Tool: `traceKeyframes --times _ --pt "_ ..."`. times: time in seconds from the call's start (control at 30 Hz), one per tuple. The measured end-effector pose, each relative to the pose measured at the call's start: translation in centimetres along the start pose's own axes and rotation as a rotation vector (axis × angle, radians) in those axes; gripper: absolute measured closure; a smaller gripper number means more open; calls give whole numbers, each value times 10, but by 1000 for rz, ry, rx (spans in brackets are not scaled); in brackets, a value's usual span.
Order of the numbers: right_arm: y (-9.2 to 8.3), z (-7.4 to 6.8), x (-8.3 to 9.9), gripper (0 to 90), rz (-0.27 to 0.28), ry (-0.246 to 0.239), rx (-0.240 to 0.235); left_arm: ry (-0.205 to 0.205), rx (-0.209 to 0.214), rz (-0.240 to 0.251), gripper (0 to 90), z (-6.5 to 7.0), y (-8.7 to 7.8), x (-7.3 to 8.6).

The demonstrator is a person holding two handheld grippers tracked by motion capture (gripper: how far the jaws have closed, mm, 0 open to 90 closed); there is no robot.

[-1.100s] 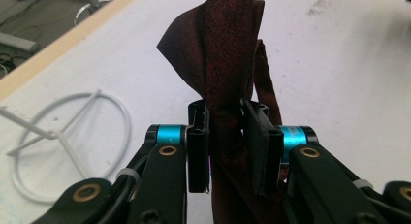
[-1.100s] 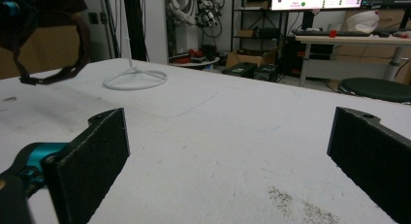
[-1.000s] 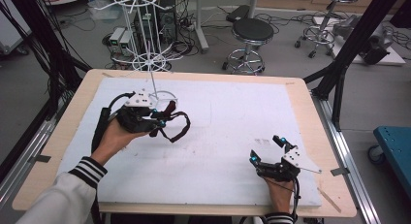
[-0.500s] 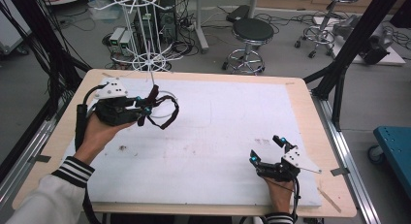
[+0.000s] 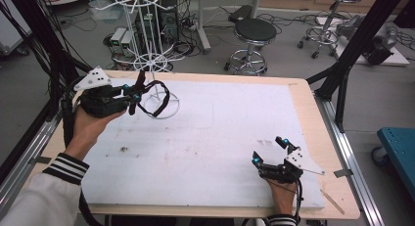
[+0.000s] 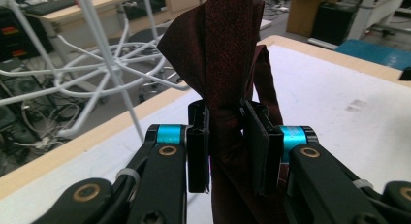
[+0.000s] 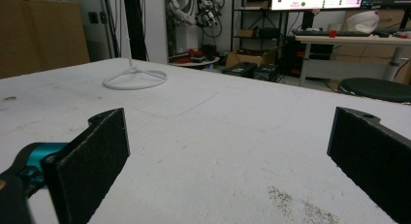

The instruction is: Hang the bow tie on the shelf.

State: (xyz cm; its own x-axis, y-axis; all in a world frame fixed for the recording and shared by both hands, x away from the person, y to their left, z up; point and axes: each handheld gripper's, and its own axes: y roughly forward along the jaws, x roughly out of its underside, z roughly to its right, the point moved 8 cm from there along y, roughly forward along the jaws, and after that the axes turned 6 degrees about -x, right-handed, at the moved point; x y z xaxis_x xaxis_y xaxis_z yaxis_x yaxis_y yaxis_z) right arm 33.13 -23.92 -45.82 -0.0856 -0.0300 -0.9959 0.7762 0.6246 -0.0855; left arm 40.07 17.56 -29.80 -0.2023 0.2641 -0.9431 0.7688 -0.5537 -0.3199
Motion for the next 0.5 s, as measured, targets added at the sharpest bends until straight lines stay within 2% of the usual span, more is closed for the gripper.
traceKeyframes --times 0.27,0.4,0.5 --pt "0 0 0 7 -2 3 1 -35 -69 43 722 -13 1 -4" --pt "0 0 0 7 -1 3 1 -55 -93 47 722 -18 5 -3" --pt "0 0 0 7 -2 5 0 -51 -114 43 722 -21 6 -2"
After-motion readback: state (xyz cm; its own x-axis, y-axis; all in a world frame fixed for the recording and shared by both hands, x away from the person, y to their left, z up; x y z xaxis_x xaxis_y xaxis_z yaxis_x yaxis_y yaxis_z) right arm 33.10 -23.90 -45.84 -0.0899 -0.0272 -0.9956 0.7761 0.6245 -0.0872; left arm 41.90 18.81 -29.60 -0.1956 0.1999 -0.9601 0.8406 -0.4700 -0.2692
